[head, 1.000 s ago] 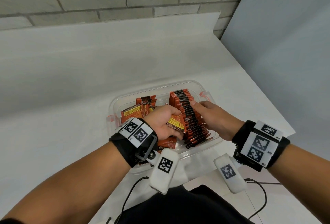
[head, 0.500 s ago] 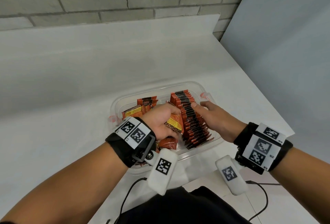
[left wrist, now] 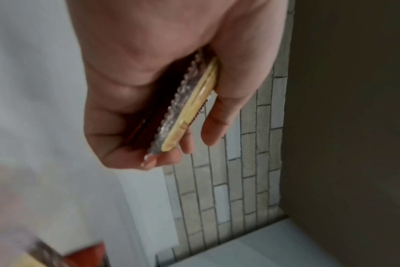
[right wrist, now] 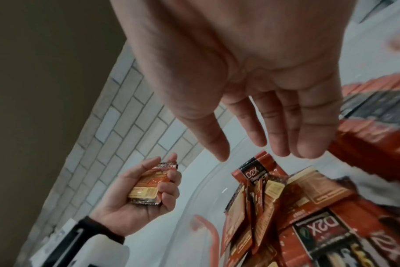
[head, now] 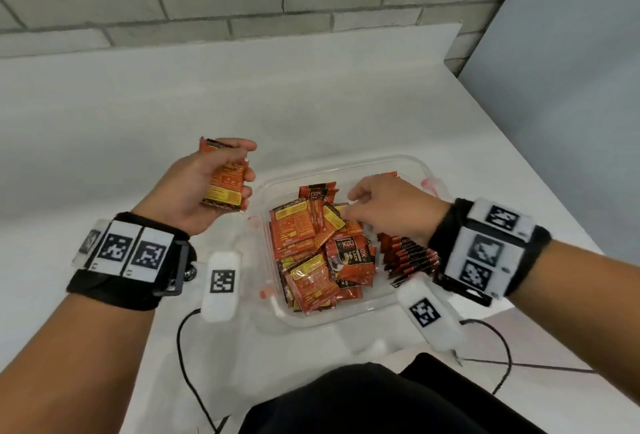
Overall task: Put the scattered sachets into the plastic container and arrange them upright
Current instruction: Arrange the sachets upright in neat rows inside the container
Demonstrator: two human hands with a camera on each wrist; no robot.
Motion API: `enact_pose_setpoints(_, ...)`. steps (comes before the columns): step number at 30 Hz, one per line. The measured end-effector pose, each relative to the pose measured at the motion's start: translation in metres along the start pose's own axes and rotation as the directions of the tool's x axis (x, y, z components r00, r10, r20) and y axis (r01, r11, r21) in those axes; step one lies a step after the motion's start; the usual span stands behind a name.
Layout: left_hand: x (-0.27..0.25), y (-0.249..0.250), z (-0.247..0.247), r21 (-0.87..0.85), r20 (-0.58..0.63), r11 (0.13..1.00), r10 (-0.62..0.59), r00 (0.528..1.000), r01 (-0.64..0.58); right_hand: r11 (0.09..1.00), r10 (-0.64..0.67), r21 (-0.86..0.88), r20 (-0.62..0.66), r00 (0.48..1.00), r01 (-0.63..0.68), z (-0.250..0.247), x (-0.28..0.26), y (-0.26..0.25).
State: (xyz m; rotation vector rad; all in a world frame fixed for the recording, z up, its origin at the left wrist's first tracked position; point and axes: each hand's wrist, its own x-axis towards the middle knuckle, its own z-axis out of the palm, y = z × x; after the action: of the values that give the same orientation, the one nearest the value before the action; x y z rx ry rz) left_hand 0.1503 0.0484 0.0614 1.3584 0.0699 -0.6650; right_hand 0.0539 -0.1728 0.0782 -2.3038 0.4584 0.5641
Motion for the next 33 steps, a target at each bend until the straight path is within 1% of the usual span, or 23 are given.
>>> enact_pose_setpoints(2,0.002,-0.006,-0.012,0.028,-0.064,0.999,-0.014,0.998,0.016,0.998,0.012,-0.066,0.009,1.000,-0.011,0.006,0.013,-0.015)
enact_pose_setpoints(4,0.002,-0.014,-0.018,0.015,-0.092,0.999,-0.041,0.995,0.042,0.992,0.042,-0.122,0.026,0.999,-0.038,0.013,0.022,-0.025)
enact_pose_setpoints(8,-0.004,-0.027,-0.022,-0.088,-0.058,0.994,-0.069,0.996,0.063,0.983,0.088,-0.167,0.064,0.994,-0.077,0.027,0.034,-0.039)
enact_pose_setpoints(12,-0.007,-0.032,-0.020,-0.144,-0.028,0.988,-0.058,0.998,0.053,0.983,0.067,-0.181,0.115,0.991,-0.045,0.039,0.039,-0.045)
enact_pose_setpoints(17,-0.006,-0.035,-0.021,-0.162,-0.033,0.986,-0.043,0.999,0.037,0.980,0.027,-0.201,0.064,0.998,-0.014,0.043,0.036,-0.051)
enact_pose_setpoints(20,-0.006,-0.035,-0.022,-0.176,-0.022,0.984,-0.026,0.999,0.022,0.989,0.047,-0.144,0.073,0.996,-0.036,0.044,0.036,-0.052)
enact_pose_setpoints(22,-0.006,-0.035,-0.022,-0.178,-0.019,0.984,-0.019,1.000,0.015,0.995,0.081,-0.069,0.089,0.993,-0.075,0.044,0.036,-0.050)
enact_pose_setpoints(25,-0.006,-0.034,-0.020,-0.174,-0.022,0.985,-0.012,1.000,0.008,0.977,0.183,0.092,0.122,0.976,-0.194,0.046,0.037,-0.045)
enact_pose_setpoints(27,-0.007,-0.033,-0.019,-0.179,-0.025,0.984,-0.007,1.000,0.003,0.945,0.236,0.177,0.209,0.949,-0.274,0.049,0.036,-0.044)
enact_pose_setpoints(29,-0.007,-0.032,-0.018,-0.194,-0.024,0.981,0.003,1.000,-0.007,0.932,0.254,0.189,0.273,0.928,-0.310,0.051,0.038,-0.042)
enact_pose_setpoints(33,-0.009,-0.028,-0.017,-0.204,-0.017,0.978,0.032,0.999,-0.035,0.928,0.238,0.209,0.306,0.922,-0.309,0.051,0.041,-0.040)
